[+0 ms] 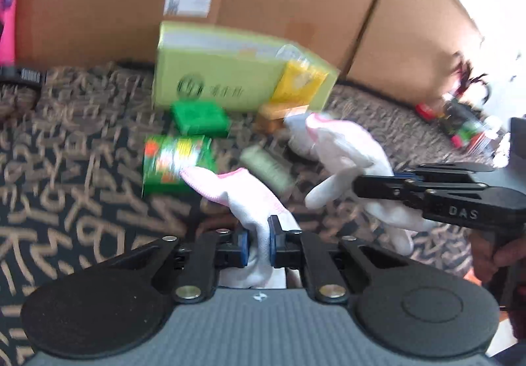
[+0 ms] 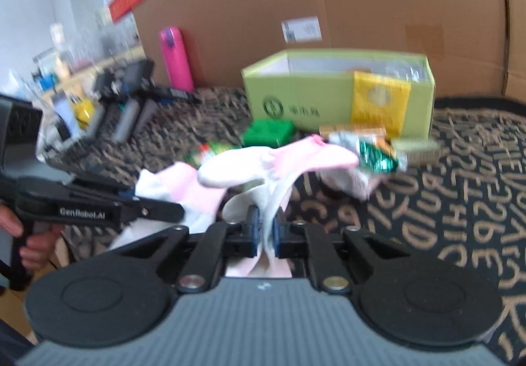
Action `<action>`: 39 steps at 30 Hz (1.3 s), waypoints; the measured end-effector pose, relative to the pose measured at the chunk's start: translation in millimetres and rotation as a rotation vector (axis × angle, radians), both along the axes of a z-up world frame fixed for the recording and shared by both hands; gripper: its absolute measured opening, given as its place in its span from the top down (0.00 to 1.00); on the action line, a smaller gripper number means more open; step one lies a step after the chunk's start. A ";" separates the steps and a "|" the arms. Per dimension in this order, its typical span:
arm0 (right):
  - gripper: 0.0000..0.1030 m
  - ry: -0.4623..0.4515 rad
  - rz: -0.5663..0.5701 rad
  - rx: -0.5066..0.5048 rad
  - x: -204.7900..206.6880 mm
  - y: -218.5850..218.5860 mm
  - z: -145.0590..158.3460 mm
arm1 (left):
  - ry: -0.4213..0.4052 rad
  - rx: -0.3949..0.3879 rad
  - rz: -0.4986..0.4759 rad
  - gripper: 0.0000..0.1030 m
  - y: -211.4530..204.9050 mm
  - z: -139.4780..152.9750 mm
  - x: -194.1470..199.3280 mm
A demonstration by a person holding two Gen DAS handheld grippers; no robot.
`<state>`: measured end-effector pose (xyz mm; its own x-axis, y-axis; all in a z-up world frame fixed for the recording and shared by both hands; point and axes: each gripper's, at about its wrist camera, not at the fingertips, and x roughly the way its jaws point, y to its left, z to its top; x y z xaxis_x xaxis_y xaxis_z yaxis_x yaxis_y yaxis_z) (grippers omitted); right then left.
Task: Organize objects
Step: 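Carry both gloves into the green box and open both tools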
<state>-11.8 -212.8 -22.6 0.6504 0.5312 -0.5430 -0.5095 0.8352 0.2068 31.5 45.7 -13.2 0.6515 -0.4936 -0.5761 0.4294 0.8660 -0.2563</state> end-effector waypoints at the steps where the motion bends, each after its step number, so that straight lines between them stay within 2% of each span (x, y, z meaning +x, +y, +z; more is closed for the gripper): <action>1: 0.92 -0.013 0.002 0.018 1.7 -2.4 7.5 | -0.028 -0.009 0.000 0.90 0.5 8.9 -0.6; 4: 0.92 -0.066 0.007 0.045 8.1 -5.1 29.5 | -0.110 -0.043 0.018 0.90 1.9 36.4 3.8; 9: 0.92 -0.174 -0.007 0.034 29.1 -1.2 61.5 | -0.215 -0.105 0.087 0.90 1.9 73.4 30.4; 14: 0.92 -0.253 -0.050 0.002 66.3 4.9 83.0 | -0.254 -0.184 0.128 0.90 -8.5 99.1 73.6; 19: 0.92 -0.247 -0.056 -0.021 119.3 14.0 83.3 | -0.278 -0.210 0.158 0.90 -22.9 115.1 124.9; 23: 0.92 -0.222 -0.069 -0.077 159.5 27.1 73.2 | -0.263 -0.211 0.187 0.90 -33.2 110.6 168.1; 29: 0.92 -0.195 -0.054 -0.092 201.0 38.4 61.2 | -0.189 -0.194 0.235 0.90 -32.1 86.9 229.4; 33: 0.92 -0.172 -0.014 -0.116 227.8 48.9 48.1 | -0.157 -0.189 0.248 0.90 -26.3 72.5 254.6; 37: 0.92 -0.142 0.038 -0.133 254.8 64.9 30.1 | -0.131 -0.146 0.249 0.90 -19.9 58.0 270.5; 38: 0.92 -0.134 0.044 -0.135 261.2 68.9 25.9 | -0.126 -0.148 0.251 0.89 -17.6 54.4 272.7; 39: 0.91 -0.121 0.046 -0.138 267.4 72.6 21.6 | -0.123 -0.153 0.249 0.79 -15.3 51.6 274.1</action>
